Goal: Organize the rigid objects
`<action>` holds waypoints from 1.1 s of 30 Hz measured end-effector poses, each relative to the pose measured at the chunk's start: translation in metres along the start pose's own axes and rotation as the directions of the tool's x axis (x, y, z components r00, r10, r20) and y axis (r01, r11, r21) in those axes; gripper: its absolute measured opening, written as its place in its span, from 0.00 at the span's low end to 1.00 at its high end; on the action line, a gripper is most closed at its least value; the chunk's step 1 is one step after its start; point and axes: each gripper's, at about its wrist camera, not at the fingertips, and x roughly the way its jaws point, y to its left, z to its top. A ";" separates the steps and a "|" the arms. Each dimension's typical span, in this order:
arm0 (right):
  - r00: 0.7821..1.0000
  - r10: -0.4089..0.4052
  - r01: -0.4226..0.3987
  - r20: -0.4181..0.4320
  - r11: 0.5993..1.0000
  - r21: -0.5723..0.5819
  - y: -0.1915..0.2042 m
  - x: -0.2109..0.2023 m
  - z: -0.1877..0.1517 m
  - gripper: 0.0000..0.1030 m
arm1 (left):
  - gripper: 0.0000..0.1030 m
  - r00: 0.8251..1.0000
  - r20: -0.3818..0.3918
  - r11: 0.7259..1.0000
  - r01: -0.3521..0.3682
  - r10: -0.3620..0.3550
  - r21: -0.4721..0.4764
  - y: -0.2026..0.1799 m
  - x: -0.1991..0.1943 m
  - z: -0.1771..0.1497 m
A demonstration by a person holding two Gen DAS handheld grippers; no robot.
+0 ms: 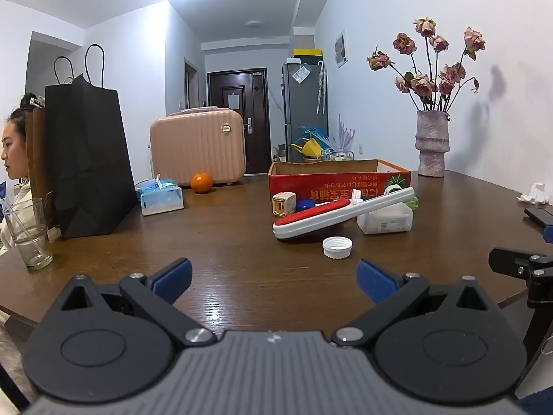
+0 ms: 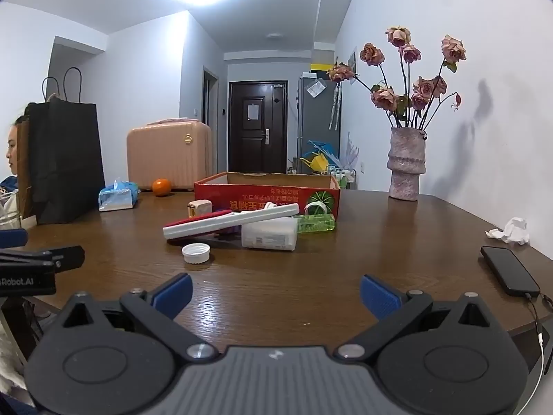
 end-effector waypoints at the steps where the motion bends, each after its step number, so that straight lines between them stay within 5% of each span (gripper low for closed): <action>1: 1.000 -0.002 0.002 0.001 1.000 0.002 0.000 0.000 0.000 1.00 | 1.00 1.000 0.002 1.000 0.000 0.000 0.001 0.000 0.000 0.000; 33: 1.000 0.002 -0.002 -0.005 1.000 0.010 0.000 0.000 -0.001 1.00 | 1.00 1.000 0.018 1.000 0.006 -0.006 0.005 -0.002 -0.004 0.002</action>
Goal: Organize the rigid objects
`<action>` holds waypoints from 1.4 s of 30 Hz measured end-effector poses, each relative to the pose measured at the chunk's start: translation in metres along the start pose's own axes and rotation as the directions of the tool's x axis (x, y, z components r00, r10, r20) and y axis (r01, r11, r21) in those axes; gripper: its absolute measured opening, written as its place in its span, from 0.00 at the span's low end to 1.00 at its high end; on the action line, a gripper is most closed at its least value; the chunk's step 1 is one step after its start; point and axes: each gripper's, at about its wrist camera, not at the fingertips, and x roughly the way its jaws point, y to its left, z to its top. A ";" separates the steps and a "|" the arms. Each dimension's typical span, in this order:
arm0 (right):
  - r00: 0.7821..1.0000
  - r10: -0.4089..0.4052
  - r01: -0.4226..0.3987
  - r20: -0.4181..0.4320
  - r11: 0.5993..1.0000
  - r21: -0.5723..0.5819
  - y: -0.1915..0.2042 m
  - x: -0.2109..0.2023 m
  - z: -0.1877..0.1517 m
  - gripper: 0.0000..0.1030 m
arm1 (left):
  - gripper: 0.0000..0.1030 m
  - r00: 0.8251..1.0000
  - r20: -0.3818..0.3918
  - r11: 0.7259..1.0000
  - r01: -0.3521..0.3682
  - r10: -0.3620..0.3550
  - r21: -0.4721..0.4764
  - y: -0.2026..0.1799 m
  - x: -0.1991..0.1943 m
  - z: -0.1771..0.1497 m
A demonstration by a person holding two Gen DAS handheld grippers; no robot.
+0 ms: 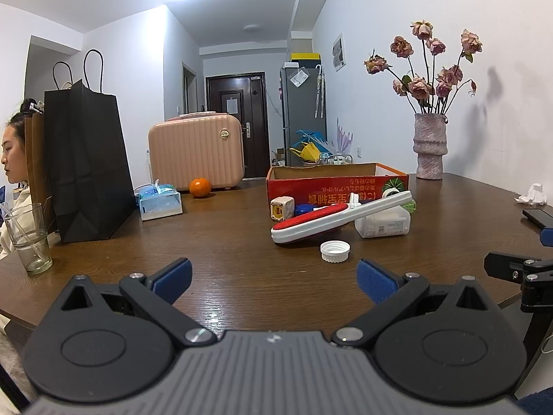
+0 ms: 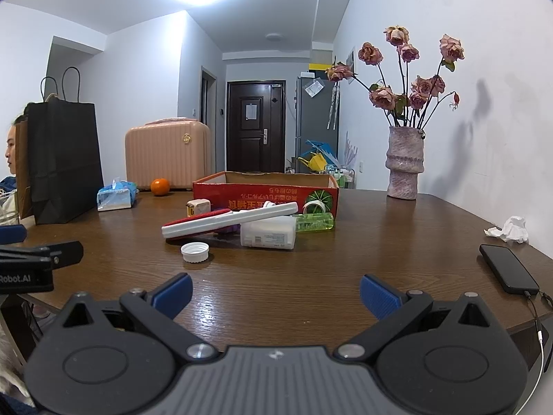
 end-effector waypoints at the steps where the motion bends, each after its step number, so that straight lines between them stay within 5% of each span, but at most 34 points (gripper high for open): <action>1: 1.000 0.000 0.000 0.000 1.000 0.000 0.000 0.000 0.000 1.00 | 1.00 1.000 0.000 1.000 0.000 0.000 0.000 0.000 0.000 0.000; 42: 1.000 -0.002 0.002 -0.003 1.000 0.002 -0.004 0.000 -0.001 1.00 | 1.00 1.000 0.000 1.000 0.005 -0.005 0.006 -0.003 -0.001 0.003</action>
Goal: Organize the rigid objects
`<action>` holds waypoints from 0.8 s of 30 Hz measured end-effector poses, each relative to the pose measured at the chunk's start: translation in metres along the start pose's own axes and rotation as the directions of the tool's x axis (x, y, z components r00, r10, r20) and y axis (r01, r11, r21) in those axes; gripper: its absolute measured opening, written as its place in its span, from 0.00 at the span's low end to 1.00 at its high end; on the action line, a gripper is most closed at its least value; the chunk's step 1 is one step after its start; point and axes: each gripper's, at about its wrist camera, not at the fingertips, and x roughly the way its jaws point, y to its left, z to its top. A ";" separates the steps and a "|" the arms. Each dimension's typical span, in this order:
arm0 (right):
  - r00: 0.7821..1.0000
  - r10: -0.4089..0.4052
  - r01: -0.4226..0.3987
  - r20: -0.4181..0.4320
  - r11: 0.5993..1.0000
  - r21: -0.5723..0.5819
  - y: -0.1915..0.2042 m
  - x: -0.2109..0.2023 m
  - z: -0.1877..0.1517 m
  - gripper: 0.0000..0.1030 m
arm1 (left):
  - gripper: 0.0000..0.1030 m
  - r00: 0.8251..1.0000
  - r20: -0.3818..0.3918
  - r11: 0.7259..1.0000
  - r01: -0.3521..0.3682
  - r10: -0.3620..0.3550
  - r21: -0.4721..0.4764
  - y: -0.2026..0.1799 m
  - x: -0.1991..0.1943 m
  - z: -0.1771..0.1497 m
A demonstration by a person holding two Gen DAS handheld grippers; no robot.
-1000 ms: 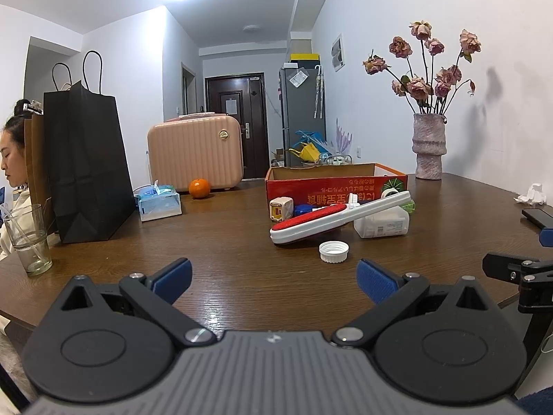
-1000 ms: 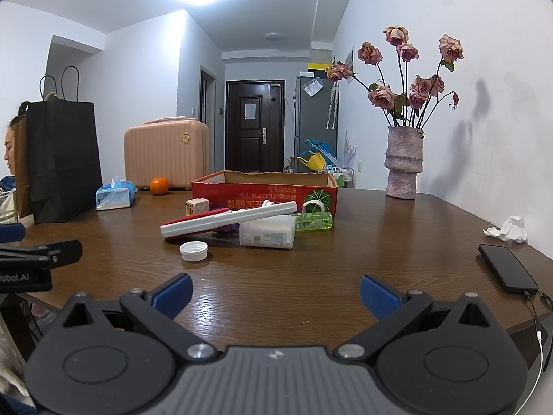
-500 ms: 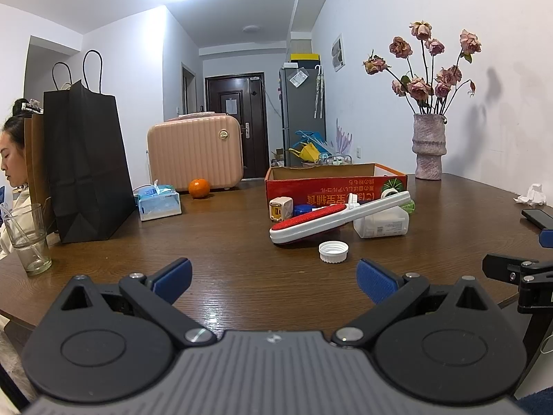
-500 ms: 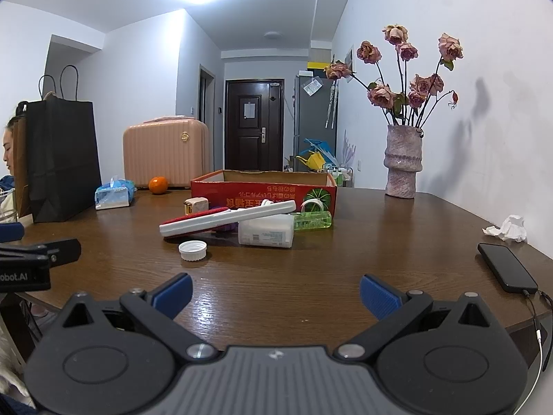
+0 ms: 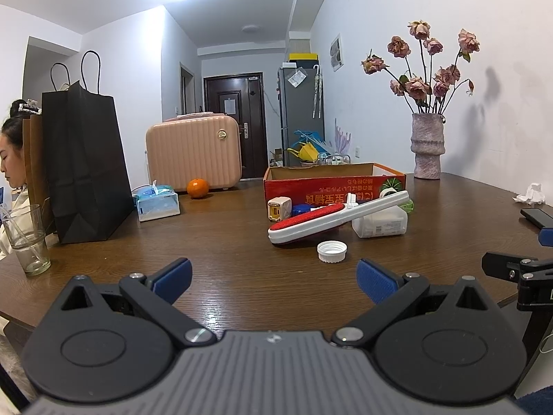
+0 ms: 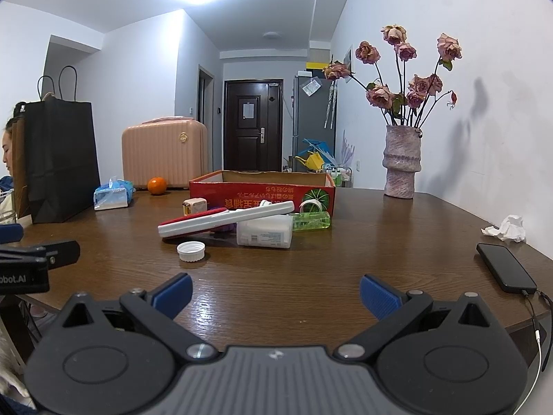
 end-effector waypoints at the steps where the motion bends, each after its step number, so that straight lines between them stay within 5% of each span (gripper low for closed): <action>1: 1.000 0.000 0.000 0.000 1.000 0.001 -0.001 -0.001 0.000 1.00 | 1.00 1.000 -0.001 1.000 0.004 -0.004 0.000 0.000 0.002 0.001; 13: 1.000 0.005 -0.005 -0.019 1.000 -0.013 -0.011 0.047 0.013 1.00 | 1.00 0.997 -0.056 0.998 0.054 -0.056 -0.032 0.009 0.064 0.013; 20: 0.999 0.032 -0.032 0.008 0.998 0.061 -0.036 0.092 0.032 1.00 | 0.99 0.965 -0.181 0.982 0.185 -0.190 -0.043 -0.011 0.129 0.024; 24: 0.991 0.108 -0.101 -0.078 0.991 0.090 -0.055 0.127 0.048 1.00 | 0.99 0.955 -0.203 0.976 0.205 -0.216 -0.074 -0.011 0.163 0.036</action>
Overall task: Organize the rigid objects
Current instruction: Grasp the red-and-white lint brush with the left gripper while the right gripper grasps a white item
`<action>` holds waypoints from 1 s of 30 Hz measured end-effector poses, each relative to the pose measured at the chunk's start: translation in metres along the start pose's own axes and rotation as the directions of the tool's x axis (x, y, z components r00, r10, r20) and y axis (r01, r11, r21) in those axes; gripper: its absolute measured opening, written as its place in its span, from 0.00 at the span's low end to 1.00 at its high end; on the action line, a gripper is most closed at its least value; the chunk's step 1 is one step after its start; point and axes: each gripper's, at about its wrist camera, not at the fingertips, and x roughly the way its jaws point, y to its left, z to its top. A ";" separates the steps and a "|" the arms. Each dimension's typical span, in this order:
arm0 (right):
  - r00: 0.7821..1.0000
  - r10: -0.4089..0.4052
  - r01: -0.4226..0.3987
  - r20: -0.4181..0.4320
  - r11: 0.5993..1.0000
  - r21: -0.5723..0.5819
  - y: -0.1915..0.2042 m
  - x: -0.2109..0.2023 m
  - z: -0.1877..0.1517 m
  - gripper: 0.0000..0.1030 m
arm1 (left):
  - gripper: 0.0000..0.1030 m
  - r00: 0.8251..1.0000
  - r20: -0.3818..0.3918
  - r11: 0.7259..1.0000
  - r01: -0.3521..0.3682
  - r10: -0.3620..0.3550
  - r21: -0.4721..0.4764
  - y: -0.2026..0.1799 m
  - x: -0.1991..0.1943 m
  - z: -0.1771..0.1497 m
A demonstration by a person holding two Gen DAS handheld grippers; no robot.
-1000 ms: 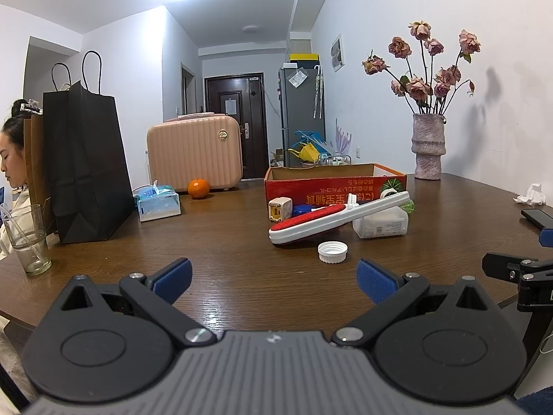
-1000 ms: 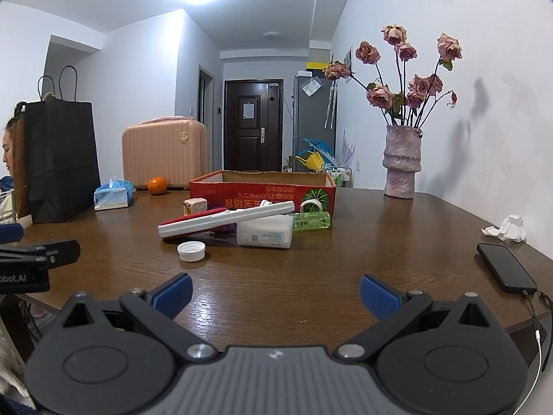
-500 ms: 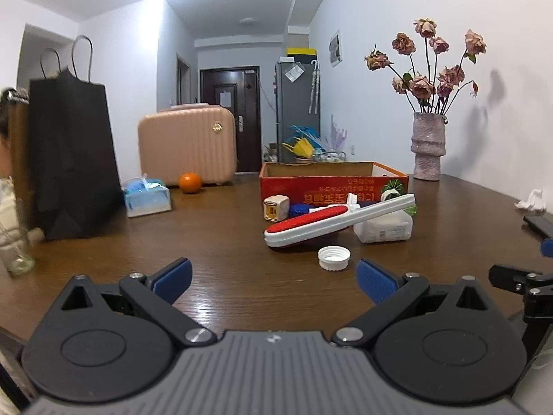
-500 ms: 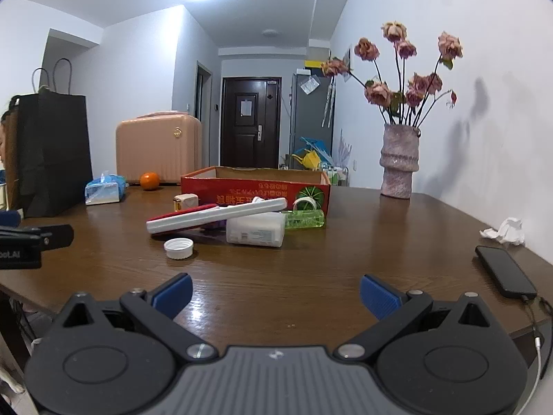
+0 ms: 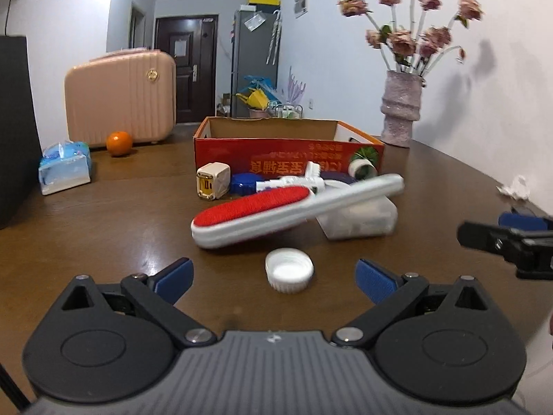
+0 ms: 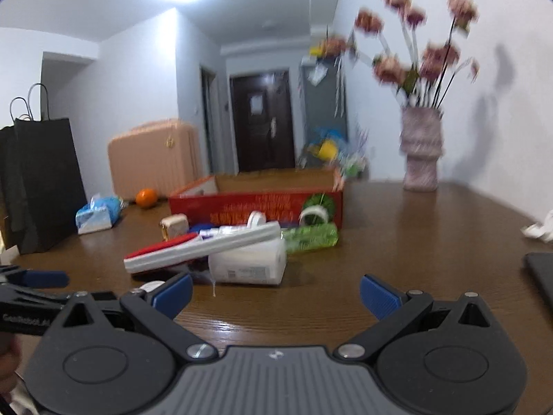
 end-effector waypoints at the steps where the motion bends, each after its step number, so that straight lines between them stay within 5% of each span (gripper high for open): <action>1: 1.000 0.009 -0.009 -0.010 1.000 -0.002 -0.003 0.007 0.006 1.00 | 0.97 1.000 -0.005 1.000 -0.002 0.002 -0.022 0.006 0.008 0.006; 5: 0.996 0.076 -0.072 -0.054 0.994 0.077 -0.019 0.038 0.032 0.87 | 0.77 0.999 -0.052 0.992 0.002 -0.009 -0.123 0.042 0.035 0.030; 10: 0.982 0.142 -0.125 -0.126 0.983 0.136 -0.028 0.087 0.061 0.35 | 0.73 0.991 -0.104 0.962 0.056 -0.086 -0.267 0.092 0.061 0.057; 17: 0.953 0.216 -0.170 -0.211 0.961 0.218 -0.035 0.125 0.069 0.24 | 0.65 0.937 -0.241 0.898 0.134 -0.252 -0.419 0.114 0.105 0.055; 19: 0.942 0.243 -0.178 -0.232 0.947 0.269 -0.039 0.130 0.068 0.11 | 0.65 0.927 -0.256 0.878 0.134 -0.275 -0.459 0.117 0.112 0.050; 22: 0.941 0.238 -0.167 -0.243 0.946 0.279 -0.042 0.135 0.071 0.11 | 0.67 0.923 -0.262 0.850 0.115 -0.283 -0.513 0.124 0.113 0.047; 26: 0.949 0.231 -0.167 -0.214 0.946 0.277 -0.045 0.130 0.080 0.18 | 0.68 0.924 -0.265 0.846 0.101 -0.275 -0.523 0.125 0.103 0.044; 28: 0.946 0.239 -0.170 -0.220 0.942 0.290 -0.049 0.134 0.087 0.32 | 0.70 0.923 -0.264 0.847 0.108 -0.280 -0.520 0.124 0.101 0.044; 30: 0.939 0.241 -0.172 -0.247 0.947 0.273 -0.047 0.142 0.092 0.32 | 0.70 0.927 -0.263 0.853 0.102 -0.269 -0.511 0.121 0.100 0.043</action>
